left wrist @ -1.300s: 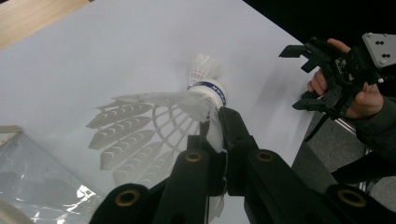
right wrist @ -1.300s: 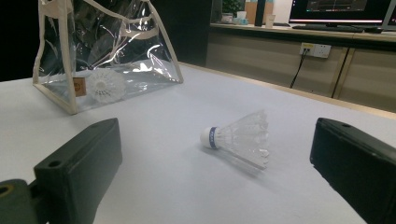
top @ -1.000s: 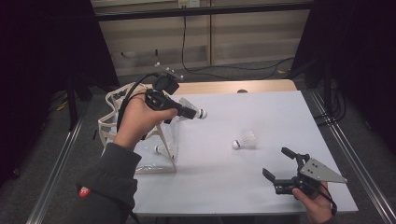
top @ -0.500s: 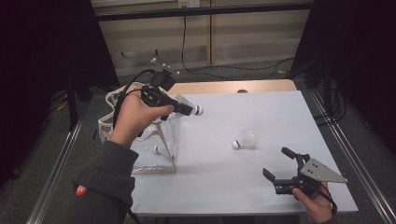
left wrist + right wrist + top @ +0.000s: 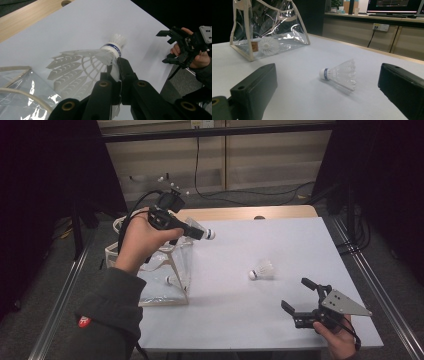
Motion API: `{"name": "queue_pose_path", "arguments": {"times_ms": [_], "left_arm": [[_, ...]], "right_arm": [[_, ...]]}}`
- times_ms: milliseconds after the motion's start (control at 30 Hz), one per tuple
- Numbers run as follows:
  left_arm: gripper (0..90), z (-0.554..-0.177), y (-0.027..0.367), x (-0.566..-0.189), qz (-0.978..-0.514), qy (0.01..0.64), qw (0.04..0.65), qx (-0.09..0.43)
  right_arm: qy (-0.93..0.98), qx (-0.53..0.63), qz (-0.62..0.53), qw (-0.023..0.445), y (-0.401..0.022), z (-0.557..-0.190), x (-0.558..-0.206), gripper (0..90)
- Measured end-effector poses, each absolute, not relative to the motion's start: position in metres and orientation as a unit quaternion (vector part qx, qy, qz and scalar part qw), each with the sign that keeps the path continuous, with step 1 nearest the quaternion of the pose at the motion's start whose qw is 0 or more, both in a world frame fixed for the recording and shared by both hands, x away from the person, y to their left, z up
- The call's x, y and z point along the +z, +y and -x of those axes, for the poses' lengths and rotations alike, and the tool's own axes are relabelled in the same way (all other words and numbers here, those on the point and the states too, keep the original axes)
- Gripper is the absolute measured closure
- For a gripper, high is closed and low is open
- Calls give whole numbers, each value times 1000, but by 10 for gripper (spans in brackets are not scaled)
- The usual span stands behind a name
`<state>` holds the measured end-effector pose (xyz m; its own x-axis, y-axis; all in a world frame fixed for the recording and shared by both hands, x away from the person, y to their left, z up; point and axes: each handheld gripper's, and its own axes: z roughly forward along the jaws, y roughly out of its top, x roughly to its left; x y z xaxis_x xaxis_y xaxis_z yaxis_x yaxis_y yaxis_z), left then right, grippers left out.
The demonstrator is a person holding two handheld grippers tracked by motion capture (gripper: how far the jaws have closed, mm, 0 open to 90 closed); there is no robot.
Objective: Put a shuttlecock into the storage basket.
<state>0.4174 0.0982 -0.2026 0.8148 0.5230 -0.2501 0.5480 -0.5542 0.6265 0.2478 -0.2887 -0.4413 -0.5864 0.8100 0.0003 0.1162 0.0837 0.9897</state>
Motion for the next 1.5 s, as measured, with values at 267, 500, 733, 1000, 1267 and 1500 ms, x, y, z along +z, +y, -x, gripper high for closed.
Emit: {"name": "queue_pose_path", "arguments": {"times_ms": [267, 500, 733, 1000, 1267, 1500], "left_arm": [[893, -420, 103, -200, -879, 311, 362, -14], [893, -423, 109, -197, -877, 317, 360, -10], [893, -425, 112, -193, -875, 321, 361, -5], [893, -426, 116, -190, -871, 329, 364, 0], [892, -429, 122, -188, -870, 333, 362, 5], [893, -430, 126, -185, -870, 336, 361, 12]], "right_arm": [[674, 582, -344, 297, -289, -247, -441, 22], [673, 583, -344, 298, -289, -248, -441, 22], [676, 583, -342, 296, -289, -248, -441, 22], [675, 582, -343, 297, -289, -248, -441, 22], [674, 582, -344, 296, -289, -247, -441, 22], [675, 582, -342, 298, -289, -248, -441, 22]]}}
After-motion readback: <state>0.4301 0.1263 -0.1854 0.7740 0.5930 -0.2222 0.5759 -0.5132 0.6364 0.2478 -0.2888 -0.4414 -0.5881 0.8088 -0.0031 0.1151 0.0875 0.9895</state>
